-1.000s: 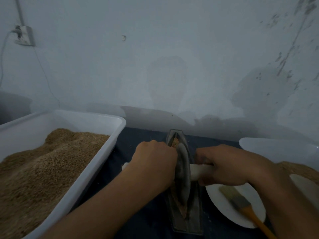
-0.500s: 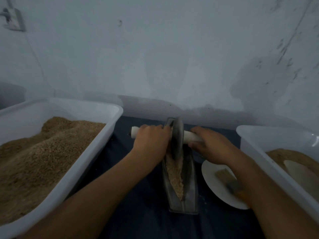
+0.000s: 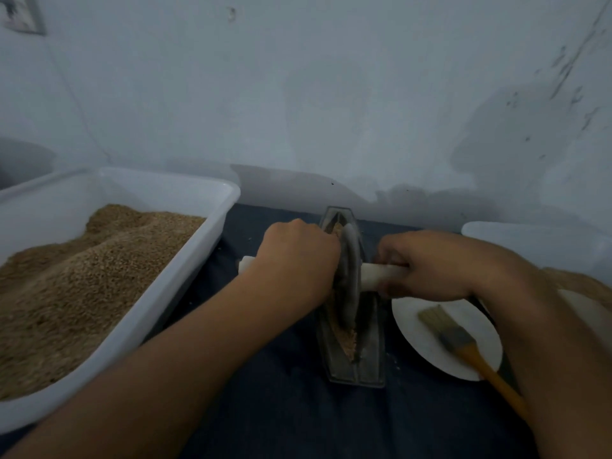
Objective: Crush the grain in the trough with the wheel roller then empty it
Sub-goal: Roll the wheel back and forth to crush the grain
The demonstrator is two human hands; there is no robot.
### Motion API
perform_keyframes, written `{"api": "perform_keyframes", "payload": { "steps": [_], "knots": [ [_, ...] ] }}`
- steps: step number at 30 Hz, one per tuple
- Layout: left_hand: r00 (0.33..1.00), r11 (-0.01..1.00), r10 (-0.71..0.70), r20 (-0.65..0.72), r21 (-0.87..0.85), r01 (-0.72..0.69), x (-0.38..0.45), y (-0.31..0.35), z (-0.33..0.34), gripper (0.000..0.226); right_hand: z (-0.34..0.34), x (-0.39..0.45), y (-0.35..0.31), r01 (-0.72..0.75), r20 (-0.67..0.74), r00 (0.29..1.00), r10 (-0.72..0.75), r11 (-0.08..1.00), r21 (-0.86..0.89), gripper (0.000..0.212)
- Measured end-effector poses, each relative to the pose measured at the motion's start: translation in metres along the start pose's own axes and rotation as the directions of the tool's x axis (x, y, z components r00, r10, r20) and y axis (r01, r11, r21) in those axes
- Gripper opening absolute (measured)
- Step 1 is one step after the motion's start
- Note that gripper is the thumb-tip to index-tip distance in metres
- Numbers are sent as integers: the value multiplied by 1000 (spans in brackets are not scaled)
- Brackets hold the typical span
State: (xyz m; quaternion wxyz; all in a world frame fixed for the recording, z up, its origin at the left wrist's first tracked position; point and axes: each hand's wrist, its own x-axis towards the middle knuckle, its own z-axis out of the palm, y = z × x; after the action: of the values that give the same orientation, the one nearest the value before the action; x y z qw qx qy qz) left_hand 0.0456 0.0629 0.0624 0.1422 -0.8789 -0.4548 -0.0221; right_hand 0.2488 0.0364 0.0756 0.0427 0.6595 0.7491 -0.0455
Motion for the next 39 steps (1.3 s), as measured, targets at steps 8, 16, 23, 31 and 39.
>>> {"api": "perform_keyframes", "payload": {
  "steps": [8,16,23,31,39],
  "knots": [
    [999,998,26,30,-50,-25,-2,-1,-1,10,-1,-2,-1,26,45,999,-26,1000,-4,19],
    [996,994,-65,-68,-98,58,27,-6,34,31,38,39,22,-5,-255,967,25,997,78,26],
    [995,991,-84,-52,-106,78,29,-9,34,27,39,41,21,-18,-300,953,31,999,47,32],
    [1000,1000,6,9,-27,-5,2,0,0,7,3,4,-3,12,-57,998,-14,999,-31,30],
    [997,998,29,71,-52,-26,-4,-1,-4,24,-2,-3,-8,37,-13,999,-36,999,24,20]
  ]
}}
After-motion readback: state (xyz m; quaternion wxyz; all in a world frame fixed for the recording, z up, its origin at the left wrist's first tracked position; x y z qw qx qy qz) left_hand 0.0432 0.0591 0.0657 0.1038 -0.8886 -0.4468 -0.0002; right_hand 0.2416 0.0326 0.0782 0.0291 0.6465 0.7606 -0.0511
